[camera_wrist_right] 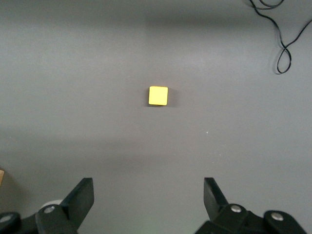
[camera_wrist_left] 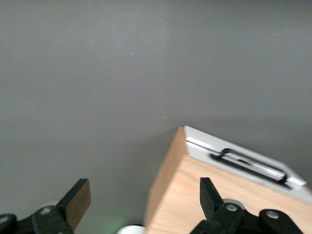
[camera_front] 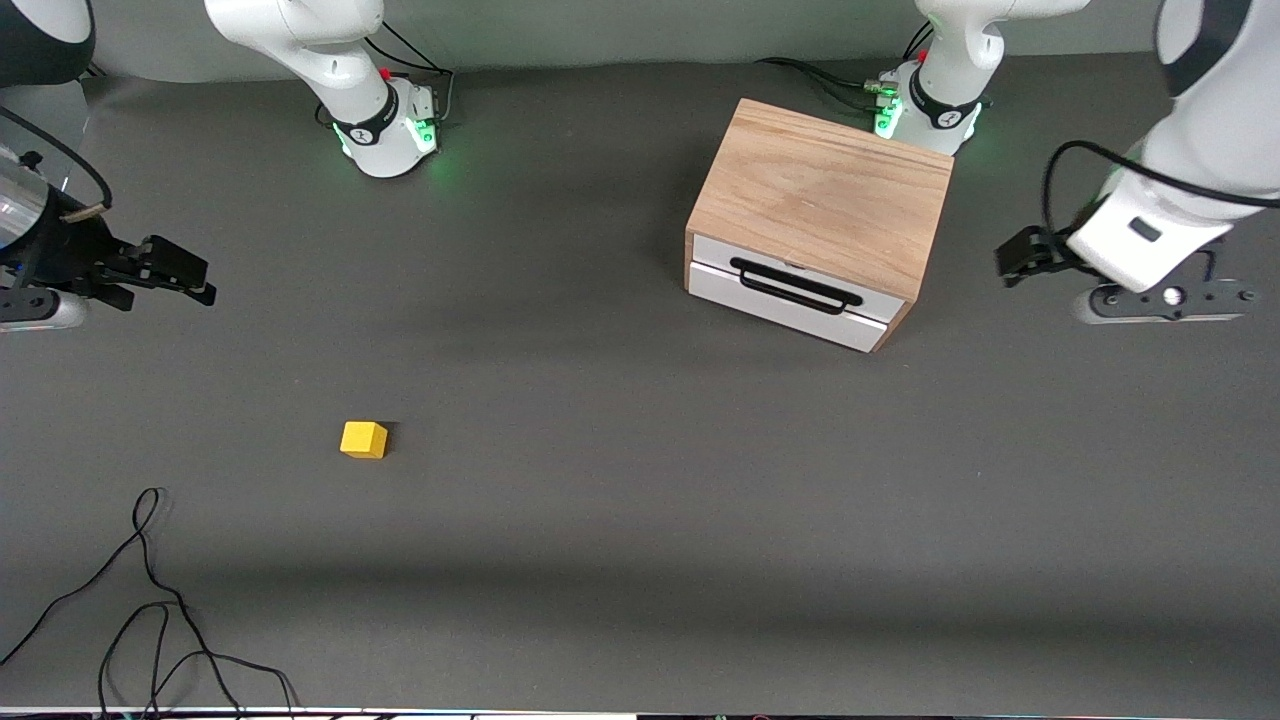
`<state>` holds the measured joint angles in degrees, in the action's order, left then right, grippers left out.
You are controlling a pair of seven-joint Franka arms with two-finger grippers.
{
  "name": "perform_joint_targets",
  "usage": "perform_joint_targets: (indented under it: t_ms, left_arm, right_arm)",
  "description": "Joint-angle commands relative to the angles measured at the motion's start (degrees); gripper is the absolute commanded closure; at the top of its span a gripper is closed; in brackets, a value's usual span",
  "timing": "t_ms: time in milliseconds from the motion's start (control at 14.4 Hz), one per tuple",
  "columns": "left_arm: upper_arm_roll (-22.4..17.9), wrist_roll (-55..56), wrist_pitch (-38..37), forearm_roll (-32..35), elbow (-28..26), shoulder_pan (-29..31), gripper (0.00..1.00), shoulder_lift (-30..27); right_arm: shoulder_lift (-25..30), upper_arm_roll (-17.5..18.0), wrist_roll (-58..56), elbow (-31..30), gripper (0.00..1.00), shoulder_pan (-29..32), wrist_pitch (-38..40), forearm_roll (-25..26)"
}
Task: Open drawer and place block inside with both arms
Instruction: 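Move the left gripper to the drawer's black handle and grasp it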
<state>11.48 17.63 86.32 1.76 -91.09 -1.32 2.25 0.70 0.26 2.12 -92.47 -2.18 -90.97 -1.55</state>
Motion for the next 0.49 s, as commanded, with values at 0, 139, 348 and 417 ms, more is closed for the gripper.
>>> perform_joint_targets:
  t_ms: [0,139,348,417]
  left_arm:
    - [1.25,11.17,0.95,-2.54,0.47,-1.13,0.00,3.63]
    - [2.14,18.79,3.04,-4.38,0.30,-2.71,0.01,5.83]
    - [2.14,31.90,6.31,-4.39,-0.23,-7.63,0.01,10.13]
    - [2.05,36.29,7.53,-4.22,-0.75,-8.95,0.01,11.36]
  right_arm:
    - [0.18,-0.08,2.54,-0.60,0.00,-0.80,0.01,0.85]
    - [-0.78,-0.08,2.45,-0.78,0.00,-0.80,-0.52,0.85]
    - [-1.84,-0.08,2.45,-0.69,0.00,-0.72,-1.23,0.76]
    - [-2.01,-0.17,2.45,-0.78,0.00,-0.63,-1.49,0.76]
